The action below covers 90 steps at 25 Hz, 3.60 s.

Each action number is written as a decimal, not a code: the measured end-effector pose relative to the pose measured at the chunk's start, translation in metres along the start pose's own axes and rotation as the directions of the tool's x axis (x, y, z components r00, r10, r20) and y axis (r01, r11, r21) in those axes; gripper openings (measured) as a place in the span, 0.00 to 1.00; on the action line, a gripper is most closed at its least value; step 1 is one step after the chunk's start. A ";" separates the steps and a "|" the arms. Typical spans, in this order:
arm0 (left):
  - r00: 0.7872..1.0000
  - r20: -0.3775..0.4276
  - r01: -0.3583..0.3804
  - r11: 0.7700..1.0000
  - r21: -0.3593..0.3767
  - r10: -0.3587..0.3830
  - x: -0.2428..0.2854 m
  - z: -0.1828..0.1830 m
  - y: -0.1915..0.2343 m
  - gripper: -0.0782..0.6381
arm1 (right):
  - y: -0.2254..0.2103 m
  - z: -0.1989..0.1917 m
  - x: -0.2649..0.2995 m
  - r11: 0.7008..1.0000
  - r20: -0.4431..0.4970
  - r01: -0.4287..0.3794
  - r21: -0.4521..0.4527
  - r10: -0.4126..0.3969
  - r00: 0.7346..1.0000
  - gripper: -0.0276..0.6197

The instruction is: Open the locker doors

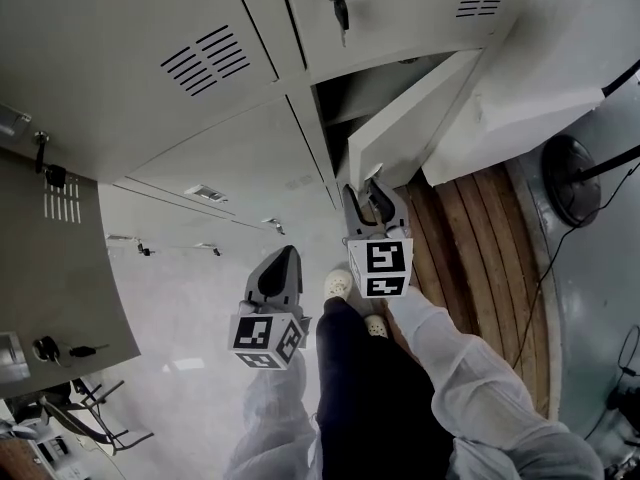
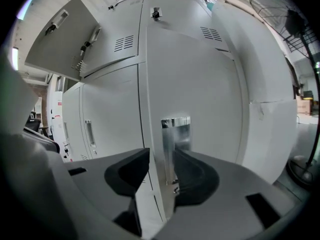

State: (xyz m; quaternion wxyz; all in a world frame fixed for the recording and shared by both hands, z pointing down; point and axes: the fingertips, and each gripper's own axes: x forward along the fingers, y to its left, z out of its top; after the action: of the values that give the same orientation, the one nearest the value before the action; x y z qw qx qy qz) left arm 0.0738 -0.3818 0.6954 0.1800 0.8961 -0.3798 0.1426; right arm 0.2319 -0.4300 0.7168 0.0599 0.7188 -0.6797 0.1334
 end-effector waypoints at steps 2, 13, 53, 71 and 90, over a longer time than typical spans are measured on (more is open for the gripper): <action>1.000 0.000 0.002 1.000 0.003 -0.002 0.000 0.000 -0.004 0.12 | -0.003 0.000 -0.006 1.000 0.005 0.016 0.009 -0.016 1.000 0.26; 1.000 -0.010 0.017 1.000 0.007 -0.017 -0.002 -0.004 -0.024 0.12 | -0.015 -0.006 -0.034 0.998 0.013 0.053 -0.039 -0.052 0.999 0.26; 0.976 -0.085 0.205 0.978 0.030 -0.202 0.011 0.008 -0.117 0.12 | -0.129 -0.038 -0.151 0.958 -0.088 0.288 0.019 -0.285 0.954 0.18; 0.970 -0.116 0.217 0.976 0.020 -0.214 0.017 -0.002 -0.126 0.12 | -0.228 -0.035 -0.171 0.929 -0.054 0.368 -0.046 -0.370 0.928 0.18; 0.976 -0.104 0.190 0.981 -0.025 -0.192 0.009 -0.018 -0.134 0.12 | -0.283 -0.030 -0.168 0.916 -0.058 0.400 -0.041 -0.402 0.914 0.18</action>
State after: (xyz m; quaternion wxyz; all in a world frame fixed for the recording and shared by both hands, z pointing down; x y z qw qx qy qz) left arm 0.1761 -0.2934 0.6866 0.2193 0.9183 -0.2828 0.1694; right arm 0.5027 -0.2413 0.7268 0.1182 0.8371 -0.5176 0.1319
